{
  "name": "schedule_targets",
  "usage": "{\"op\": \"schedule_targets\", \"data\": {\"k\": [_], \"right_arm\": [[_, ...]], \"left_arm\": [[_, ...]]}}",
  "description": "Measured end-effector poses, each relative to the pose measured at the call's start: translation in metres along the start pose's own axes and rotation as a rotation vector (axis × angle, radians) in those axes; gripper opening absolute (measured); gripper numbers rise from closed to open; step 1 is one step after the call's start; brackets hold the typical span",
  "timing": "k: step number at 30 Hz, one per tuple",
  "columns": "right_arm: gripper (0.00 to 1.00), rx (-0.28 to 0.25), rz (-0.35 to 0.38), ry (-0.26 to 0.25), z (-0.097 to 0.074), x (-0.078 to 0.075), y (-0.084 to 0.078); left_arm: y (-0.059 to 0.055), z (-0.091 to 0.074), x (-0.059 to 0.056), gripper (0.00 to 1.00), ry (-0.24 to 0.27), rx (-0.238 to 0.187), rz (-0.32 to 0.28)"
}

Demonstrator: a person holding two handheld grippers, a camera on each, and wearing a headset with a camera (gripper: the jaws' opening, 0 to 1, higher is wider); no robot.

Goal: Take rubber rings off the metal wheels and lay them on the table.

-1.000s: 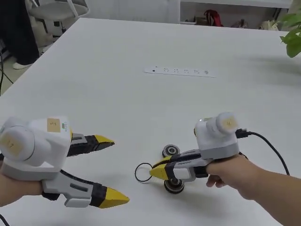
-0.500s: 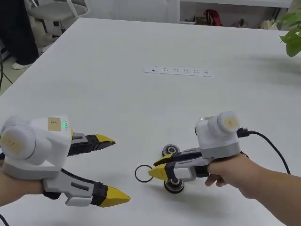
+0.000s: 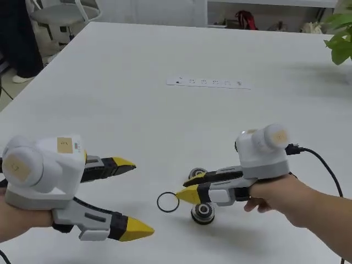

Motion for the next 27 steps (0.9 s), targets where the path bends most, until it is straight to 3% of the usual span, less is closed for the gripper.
{"op": "schedule_targets", "data": {"k": [27], "right_arm": [[0.27,-0.088,-0.034,0.002,-0.027,0.019,0.016]], "left_arm": [[0.007,0.008,-0.004,0.77,-0.026,-0.002,0.020]]}}
Point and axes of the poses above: the centre of the closed fingertips' face, and the gripper's own axes: z roughly forward along the fingers, x roughly to its left, y roughly out of its top, the point moved 2 cm from there along -z, roughly backward along the fingers, and after that the axes turned 15 degrees about y, right-handed, at the moved point
